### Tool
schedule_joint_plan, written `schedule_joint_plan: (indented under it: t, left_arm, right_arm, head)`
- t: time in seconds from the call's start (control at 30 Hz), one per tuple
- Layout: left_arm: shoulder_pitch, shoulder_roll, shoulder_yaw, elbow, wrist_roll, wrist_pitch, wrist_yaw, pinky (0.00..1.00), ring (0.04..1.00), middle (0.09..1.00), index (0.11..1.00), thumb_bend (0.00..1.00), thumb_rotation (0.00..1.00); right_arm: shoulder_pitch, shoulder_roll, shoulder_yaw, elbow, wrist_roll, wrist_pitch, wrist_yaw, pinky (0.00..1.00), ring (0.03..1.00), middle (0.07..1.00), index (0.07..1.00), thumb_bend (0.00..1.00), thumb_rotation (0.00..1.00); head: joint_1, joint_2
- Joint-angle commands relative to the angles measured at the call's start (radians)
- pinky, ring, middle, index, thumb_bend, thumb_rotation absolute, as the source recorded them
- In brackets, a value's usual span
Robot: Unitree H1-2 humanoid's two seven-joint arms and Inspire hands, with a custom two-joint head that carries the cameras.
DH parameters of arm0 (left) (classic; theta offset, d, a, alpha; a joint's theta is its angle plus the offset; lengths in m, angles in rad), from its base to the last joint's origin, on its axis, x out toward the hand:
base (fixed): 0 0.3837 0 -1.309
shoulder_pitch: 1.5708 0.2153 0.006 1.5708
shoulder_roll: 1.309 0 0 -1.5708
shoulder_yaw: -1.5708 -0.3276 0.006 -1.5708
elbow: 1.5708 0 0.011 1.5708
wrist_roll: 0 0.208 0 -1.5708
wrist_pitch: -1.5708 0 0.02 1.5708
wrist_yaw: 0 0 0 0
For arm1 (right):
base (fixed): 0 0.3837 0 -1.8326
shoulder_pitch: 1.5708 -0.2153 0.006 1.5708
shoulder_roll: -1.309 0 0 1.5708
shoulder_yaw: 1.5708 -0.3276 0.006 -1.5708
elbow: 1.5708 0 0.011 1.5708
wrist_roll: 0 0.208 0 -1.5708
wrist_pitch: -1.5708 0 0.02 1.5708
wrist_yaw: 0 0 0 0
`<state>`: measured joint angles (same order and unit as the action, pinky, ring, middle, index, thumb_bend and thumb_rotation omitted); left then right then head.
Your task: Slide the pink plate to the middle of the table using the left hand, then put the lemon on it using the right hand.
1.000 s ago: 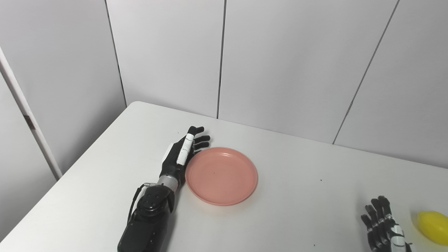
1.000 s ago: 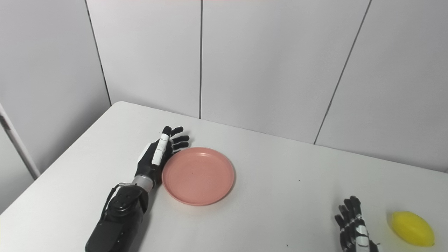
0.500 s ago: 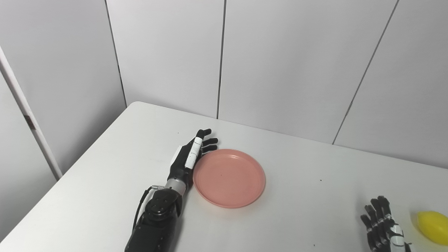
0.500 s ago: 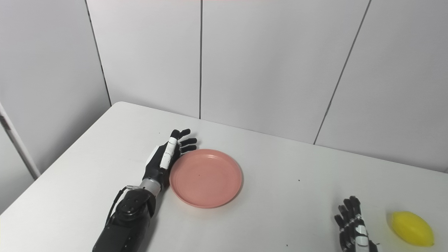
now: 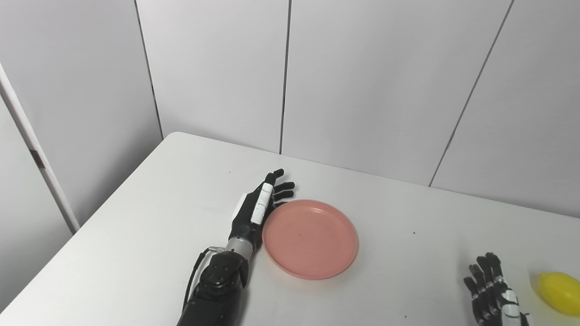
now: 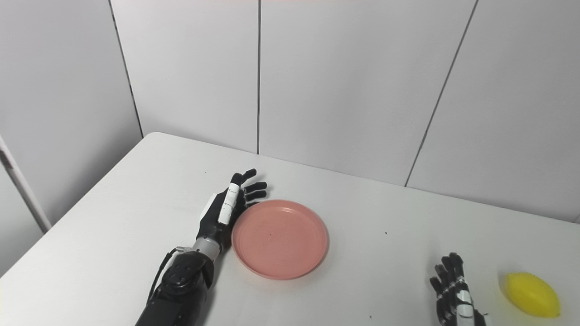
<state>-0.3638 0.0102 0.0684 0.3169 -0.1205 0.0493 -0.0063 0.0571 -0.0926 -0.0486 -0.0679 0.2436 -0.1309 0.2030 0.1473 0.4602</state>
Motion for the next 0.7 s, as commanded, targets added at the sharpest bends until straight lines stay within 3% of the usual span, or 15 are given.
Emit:
schedule_joint_plan:
  t: [0.0,0.23,0.43,0.67]
  left_arm:
    - [0.034,-0.025,-0.014,0.06,0.01,0.036,0.007,0.71,0.776,0.763,0.849,0.96,0.96]
    - [0.027,-0.045,-0.026,0.07,0.029,0.01,0.005,0.66,0.757,0.753,0.834,0.95,0.94]
    - [0.029,-0.056,-0.041,0.052,0.031,0.021,-0.003,0.7,0.774,0.761,0.836,0.98,0.92]
    - [0.035,-0.083,-0.072,0.032,0.051,0.045,0.005,0.69,0.758,0.734,0.816,0.93,0.91]
  right_arm:
    - [0.049,0.036,0.02,0.05,0.002,-0.016,-0.001,1.0,1.0,1.0,1.0,0.67,1.0]
    - [0.045,0.04,0.019,0.06,-0.003,-0.02,-0.004,1.0,1.0,1.0,1.0,0.68,0.98]
    - [0.043,0.047,0.019,0.061,-0.01,-0.019,-0.009,1.0,0.999,1.0,1.0,0.7,0.98]
    - [0.044,0.051,0.021,0.062,-0.009,-0.025,-0.011,1.0,1.0,1.0,1.0,0.7,0.96]
  head:
    - [-0.001,0.001]
    - [-0.01,0.004]
    - [-0.017,0.004]
    - [-0.026,0.009]
